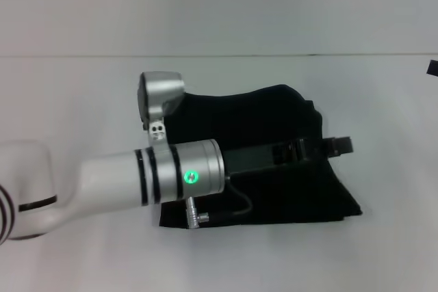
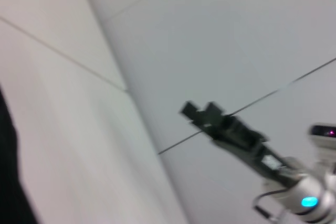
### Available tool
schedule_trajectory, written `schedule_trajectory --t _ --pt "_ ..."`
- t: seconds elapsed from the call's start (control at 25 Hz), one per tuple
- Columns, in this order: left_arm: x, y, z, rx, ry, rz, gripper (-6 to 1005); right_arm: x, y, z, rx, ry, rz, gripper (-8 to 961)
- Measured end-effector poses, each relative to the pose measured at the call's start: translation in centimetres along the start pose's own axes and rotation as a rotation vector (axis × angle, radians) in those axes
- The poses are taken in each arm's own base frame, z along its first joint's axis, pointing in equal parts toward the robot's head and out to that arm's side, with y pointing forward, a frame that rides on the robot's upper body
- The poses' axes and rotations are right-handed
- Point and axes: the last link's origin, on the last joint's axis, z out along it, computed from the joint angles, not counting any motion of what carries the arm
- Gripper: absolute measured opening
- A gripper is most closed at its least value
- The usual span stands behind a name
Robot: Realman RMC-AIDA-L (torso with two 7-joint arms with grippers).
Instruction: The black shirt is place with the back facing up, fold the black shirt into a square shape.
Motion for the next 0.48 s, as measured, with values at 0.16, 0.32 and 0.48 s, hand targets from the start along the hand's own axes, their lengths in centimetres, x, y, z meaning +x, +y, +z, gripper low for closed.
schedule_trajectory --t 0.16,0.32,0.48 --pt "0.3 2.3 -2.0 -0.195 0.021 0.031 302 -0.1 0.3 0.6 -0.006 0.049 0.033 791" --pt "1.4 2.9 -5.5 -0.259 0.05 0.136 474 -0.4 1.2 1.7 -0.036 0.14 0.103 790" --pt "3.5 0.3 -9.3 -0.071 0.132 0.203 638 -0.3 2.5 2.8 -0.076 0.221 0.14 788"
